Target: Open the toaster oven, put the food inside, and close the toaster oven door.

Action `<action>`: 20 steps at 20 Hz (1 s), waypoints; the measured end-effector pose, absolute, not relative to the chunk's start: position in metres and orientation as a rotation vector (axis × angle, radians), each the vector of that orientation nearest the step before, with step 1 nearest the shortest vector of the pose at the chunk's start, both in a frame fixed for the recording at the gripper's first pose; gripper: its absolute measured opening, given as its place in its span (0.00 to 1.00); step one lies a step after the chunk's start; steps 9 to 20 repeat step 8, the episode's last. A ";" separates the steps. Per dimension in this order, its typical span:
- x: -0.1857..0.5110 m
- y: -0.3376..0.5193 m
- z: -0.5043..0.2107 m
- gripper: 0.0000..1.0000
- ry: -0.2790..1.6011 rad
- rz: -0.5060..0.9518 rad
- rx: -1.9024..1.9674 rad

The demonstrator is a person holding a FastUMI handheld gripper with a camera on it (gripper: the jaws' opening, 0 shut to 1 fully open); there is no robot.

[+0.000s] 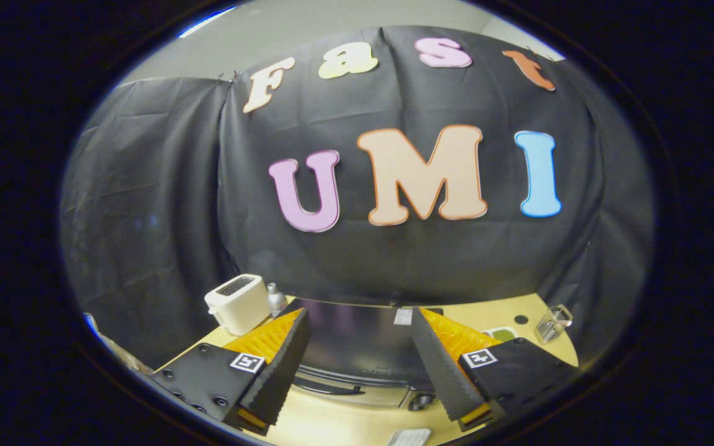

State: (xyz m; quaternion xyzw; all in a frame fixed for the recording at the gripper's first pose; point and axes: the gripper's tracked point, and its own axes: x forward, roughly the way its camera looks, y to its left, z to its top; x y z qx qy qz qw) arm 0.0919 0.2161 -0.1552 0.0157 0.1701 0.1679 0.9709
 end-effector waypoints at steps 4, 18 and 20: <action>0.092 0.189 -0.124 0.99 0.258 0.293 -0.017; 0.084 0.172 -0.115 0.99 0.242 0.265 -0.027; 0.084 0.172 -0.115 0.99 0.242 0.265 -0.027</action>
